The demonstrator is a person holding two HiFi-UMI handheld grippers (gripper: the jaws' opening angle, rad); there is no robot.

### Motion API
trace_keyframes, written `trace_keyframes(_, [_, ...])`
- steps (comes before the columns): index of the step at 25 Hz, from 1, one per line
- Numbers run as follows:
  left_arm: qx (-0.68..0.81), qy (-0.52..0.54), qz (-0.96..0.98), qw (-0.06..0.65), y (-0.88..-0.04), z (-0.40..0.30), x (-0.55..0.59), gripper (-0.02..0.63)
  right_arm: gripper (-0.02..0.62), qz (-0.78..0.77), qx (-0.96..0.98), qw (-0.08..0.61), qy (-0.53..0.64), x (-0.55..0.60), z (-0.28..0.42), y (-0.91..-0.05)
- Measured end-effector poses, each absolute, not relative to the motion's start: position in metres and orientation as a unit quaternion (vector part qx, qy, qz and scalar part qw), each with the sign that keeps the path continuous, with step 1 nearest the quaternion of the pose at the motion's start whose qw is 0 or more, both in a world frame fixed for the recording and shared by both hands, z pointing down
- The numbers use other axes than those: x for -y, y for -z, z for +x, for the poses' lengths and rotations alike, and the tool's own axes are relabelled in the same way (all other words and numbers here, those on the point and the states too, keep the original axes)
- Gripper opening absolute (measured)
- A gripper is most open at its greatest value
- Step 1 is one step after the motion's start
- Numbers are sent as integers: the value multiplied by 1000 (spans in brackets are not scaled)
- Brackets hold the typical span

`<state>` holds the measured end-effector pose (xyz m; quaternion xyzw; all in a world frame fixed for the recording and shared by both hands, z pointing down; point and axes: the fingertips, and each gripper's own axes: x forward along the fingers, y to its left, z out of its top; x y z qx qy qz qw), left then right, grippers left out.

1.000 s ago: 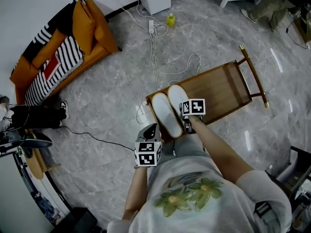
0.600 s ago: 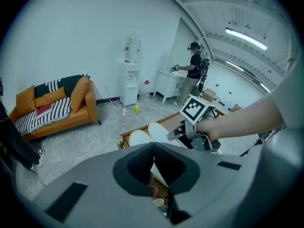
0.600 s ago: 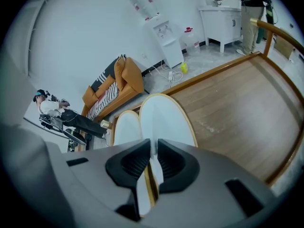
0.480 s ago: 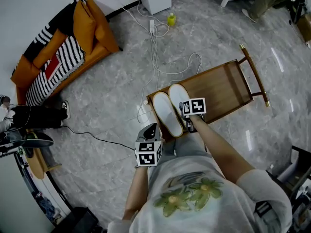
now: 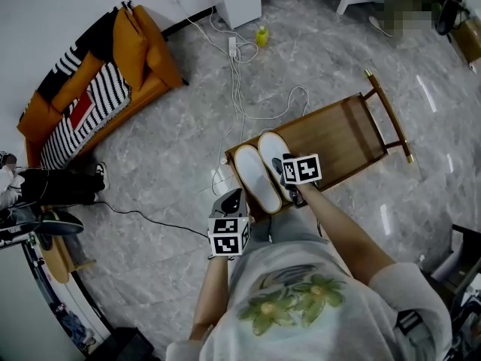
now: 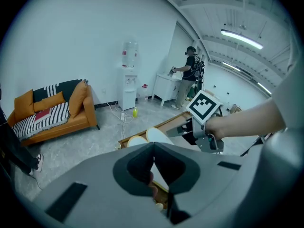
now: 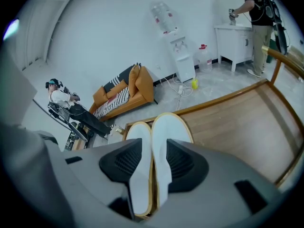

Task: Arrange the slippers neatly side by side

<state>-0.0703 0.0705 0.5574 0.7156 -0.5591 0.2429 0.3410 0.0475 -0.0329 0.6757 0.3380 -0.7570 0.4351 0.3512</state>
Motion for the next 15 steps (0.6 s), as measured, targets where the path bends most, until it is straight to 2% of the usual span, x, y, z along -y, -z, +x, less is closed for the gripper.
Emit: trace_keyframes(15, [556,-203,747,301,-514,-58,-53,16,204,290,869,306,-260,7,36,-566])
